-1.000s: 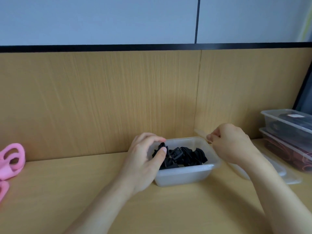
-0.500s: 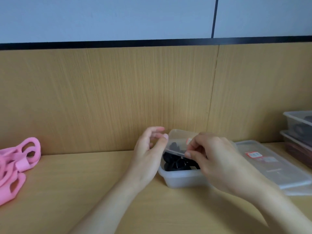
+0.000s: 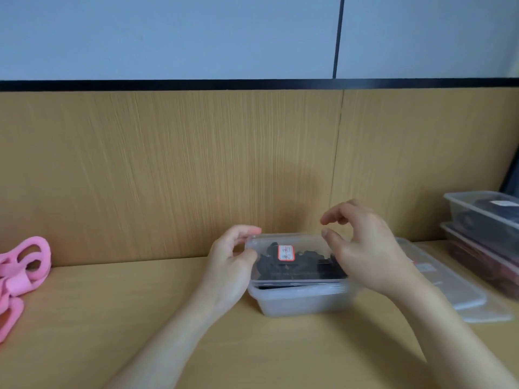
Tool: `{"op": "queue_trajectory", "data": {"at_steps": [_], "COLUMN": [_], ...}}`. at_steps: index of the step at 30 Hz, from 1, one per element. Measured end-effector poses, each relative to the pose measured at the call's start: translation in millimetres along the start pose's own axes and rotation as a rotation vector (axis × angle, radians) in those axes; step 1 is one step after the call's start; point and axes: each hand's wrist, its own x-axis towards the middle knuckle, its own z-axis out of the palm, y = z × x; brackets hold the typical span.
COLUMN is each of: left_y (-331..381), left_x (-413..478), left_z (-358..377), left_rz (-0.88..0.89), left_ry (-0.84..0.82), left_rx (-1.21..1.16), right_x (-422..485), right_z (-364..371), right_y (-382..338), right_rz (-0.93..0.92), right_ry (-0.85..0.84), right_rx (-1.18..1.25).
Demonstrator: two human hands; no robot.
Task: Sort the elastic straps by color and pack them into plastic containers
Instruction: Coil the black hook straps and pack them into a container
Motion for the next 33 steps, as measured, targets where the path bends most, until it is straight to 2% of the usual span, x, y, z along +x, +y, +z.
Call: {"op": "queue_trajectory", "data": {"at_steps": [3, 6, 11, 16, 22, 28, 33], "left_y": [0.6, 0.7, 2.2, -1.8, -3.8, -0.8, -1.9], "left_x": [-2.9, -5.1, -5.7, -3.3, -8.8, -8.7, -4.2], "left_z": [1.0, 2.0, 2.9, 2.0, -0.8, -3.5, -5.0], "left_rz": [-0.007, -0.006, 0.032, 0.024, 0.013, 0.028, 0.01], "left_ry": [-0.008, -0.01, -0.025, -0.084, -0.344, -0.357, -0.379], "left_rx": [-0.006, -0.007, 0.017, 0.099, 0.174, 0.21, 0.146], "right_x": [5.9, 8.1, 10.9, 8.8, 5.0, 0.6, -1.0], "right_z": [4.6, 7.3, 8.2, 10.4, 10.1, 7.9, 7.7], "right_y": [16.7, 22.8, 28.9, 25.8, 21.1, 18.4, 15.7], "right_rz": [0.175, 0.231, 0.281, 0.265, 0.156, 0.026, 0.029], "right_ry": [-0.136, -0.242, -0.267, -0.271, -0.414, -0.435, -0.465], "right_rx": [-0.048, 0.087, 0.166, 0.135, 0.034, 0.009, -0.015]}}
